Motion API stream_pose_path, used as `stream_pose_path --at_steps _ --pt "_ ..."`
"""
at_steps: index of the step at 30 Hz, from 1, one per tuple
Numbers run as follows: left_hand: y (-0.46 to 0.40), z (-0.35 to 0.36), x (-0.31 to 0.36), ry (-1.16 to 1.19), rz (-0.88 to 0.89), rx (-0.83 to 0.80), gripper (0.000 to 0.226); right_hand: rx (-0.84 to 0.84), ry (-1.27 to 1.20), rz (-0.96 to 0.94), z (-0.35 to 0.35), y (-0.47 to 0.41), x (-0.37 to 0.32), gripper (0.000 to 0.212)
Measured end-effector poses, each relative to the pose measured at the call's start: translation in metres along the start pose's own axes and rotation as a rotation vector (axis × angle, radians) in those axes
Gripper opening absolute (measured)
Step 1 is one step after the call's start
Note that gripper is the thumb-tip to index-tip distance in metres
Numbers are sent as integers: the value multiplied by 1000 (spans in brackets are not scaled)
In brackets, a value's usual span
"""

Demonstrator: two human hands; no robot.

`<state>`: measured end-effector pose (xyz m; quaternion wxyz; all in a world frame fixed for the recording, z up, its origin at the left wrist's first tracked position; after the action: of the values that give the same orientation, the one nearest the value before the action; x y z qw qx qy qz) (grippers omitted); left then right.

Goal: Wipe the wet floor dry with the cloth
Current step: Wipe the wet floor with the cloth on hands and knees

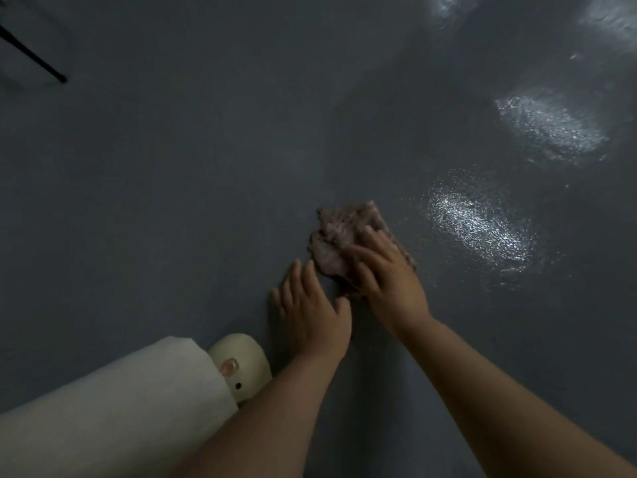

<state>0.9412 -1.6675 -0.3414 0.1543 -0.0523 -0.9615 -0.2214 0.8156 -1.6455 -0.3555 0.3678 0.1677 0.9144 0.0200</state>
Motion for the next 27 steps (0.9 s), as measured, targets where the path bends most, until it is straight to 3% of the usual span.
stream_pose_path --at_steps 3,5,8,9,12,18,21,27 --pt "-12 -9 25 65 212 295 61 327 -4 224 -27 13 27 45" --pt "-24 0 51 -76 346 246 58 385 90 372 -34 22 38 45" --pt "-38 34 81 -352 437 -104 66 332 233 513 -38 29 45 48" --pt "-41 42 85 -404 458 -153 72 287 259 561 -37 31 48 46" --pt "-55 53 95 -458 493 -143 78 198 282 659 -32 36 56 49" --pt "-111 31 122 -520 590 -121 80 121 313 680 -28 39 57 54" --pt "-138 18 112 -483 521 -58 80 105 317 667 -30 41 60 54" --pt "-141 -17 17 -312 101 180 88 72 361 632 -28 48 63 56"
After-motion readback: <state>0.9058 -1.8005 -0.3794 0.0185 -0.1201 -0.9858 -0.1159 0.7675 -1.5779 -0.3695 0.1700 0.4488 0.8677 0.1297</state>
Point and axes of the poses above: each hand's wrist, its own y-axis away from the middle knuckle, its own z-axis out of the palm, x = y × z, the point moved 4 cm from there along -y, towards the middle knuckle, and after that the axes turned 1 degree about y, right-handed, at the moved point
